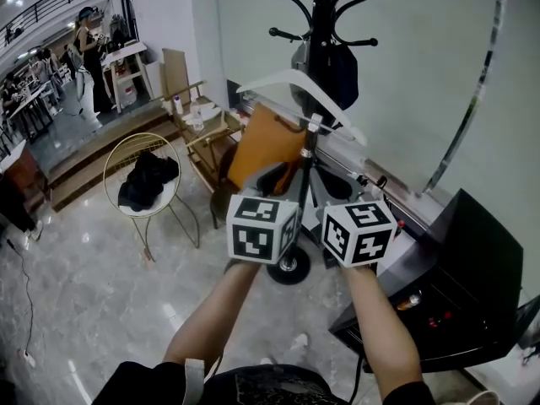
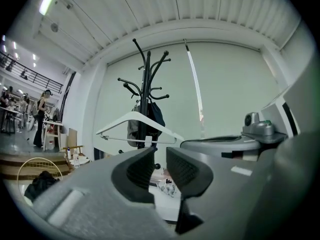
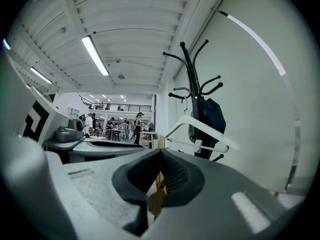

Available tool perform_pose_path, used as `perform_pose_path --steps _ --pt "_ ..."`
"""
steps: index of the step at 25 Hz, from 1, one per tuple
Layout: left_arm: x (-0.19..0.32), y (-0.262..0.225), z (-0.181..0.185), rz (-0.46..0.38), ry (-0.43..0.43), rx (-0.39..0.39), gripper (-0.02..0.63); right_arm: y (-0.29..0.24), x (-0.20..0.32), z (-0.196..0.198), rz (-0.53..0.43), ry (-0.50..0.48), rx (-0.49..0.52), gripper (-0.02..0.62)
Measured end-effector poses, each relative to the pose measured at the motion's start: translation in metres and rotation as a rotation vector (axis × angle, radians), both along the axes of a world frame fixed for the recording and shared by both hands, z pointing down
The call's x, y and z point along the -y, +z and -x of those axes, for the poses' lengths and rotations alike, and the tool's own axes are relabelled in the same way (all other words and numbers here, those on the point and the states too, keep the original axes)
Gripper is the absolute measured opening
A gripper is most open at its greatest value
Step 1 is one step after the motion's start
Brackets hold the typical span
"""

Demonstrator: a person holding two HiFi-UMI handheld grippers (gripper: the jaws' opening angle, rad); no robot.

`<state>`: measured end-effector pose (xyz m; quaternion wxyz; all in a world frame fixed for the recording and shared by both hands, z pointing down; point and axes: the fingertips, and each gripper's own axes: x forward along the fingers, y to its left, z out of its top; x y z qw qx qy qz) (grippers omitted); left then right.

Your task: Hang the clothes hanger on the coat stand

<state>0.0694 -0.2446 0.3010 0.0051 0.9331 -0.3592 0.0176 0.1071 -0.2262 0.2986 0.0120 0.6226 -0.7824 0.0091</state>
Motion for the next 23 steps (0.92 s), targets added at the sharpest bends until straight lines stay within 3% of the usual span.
perform_pose_path --steps 3,23 --pt "-0.002 0.002 0.006 0.004 0.001 0.005 0.005 0.002 -0.004 0.006 0.002 0.002 -0.008 -0.006" --pt "-0.012 0.006 0.005 0.003 0.039 0.018 0.005 0.005 -0.015 0.015 0.010 0.010 -0.015 -0.006"
